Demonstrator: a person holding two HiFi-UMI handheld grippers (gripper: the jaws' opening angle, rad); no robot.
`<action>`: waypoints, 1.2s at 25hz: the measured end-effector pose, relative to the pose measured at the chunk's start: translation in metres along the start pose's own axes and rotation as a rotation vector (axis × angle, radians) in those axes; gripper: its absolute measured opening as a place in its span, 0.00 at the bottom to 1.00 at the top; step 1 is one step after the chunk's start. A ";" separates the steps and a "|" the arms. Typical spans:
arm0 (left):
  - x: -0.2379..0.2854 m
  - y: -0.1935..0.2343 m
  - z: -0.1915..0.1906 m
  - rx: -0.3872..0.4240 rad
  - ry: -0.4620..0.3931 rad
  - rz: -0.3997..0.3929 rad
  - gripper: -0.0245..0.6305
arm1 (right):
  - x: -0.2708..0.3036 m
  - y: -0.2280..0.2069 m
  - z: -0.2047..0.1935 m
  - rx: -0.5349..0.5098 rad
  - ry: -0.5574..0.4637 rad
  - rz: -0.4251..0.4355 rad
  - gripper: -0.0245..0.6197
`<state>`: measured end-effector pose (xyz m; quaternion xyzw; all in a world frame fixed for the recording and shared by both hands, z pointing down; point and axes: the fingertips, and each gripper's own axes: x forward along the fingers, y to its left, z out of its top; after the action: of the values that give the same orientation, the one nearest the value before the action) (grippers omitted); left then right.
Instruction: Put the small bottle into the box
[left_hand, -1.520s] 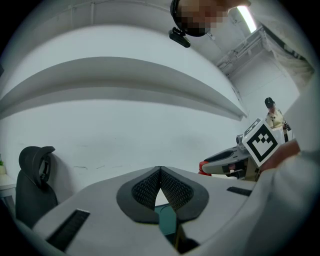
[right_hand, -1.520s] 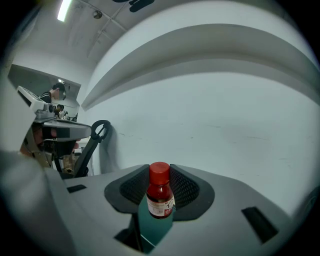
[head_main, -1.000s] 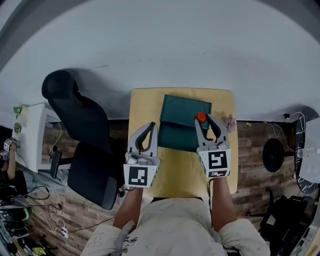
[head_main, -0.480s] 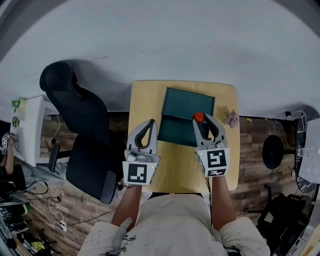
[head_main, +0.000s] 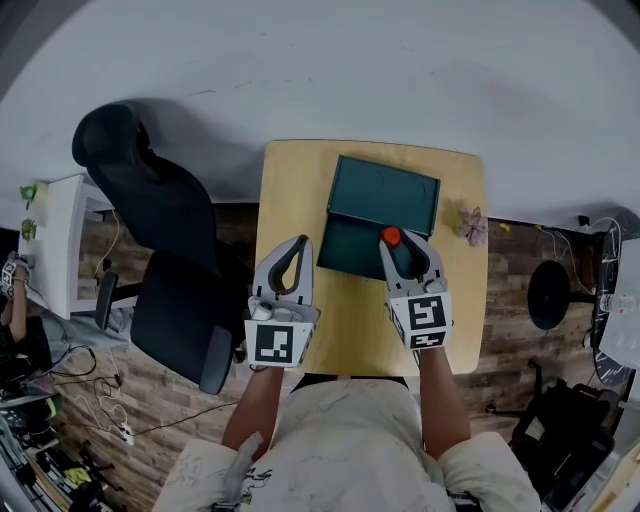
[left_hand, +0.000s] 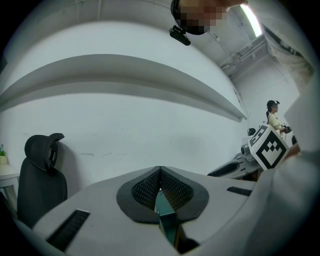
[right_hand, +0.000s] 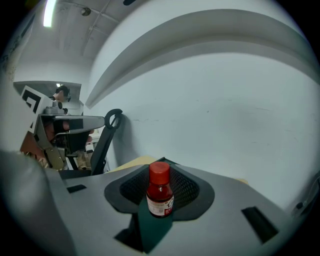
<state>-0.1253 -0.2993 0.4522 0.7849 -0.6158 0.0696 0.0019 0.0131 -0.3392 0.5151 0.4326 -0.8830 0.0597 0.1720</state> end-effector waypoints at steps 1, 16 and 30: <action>0.000 0.001 -0.002 0.003 0.003 0.002 0.05 | 0.002 0.001 -0.005 0.003 0.009 0.004 0.25; -0.003 0.004 -0.020 -0.008 0.034 0.015 0.05 | 0.025 0.018 -0.070 0.041 0.120 0.048 0.25; -0.002 -0.009 -0.027 -0.019 0.047 -0.013 0.05 | 0.011 0.021 -0.081 0.047 0.095 0.033 0.25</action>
<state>-0.1201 -0.2924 0.4790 0.7869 -0.6111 0.0821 0.0243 0.0106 -0.3134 0.5954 0.4187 -0.8792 0.1033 0.2024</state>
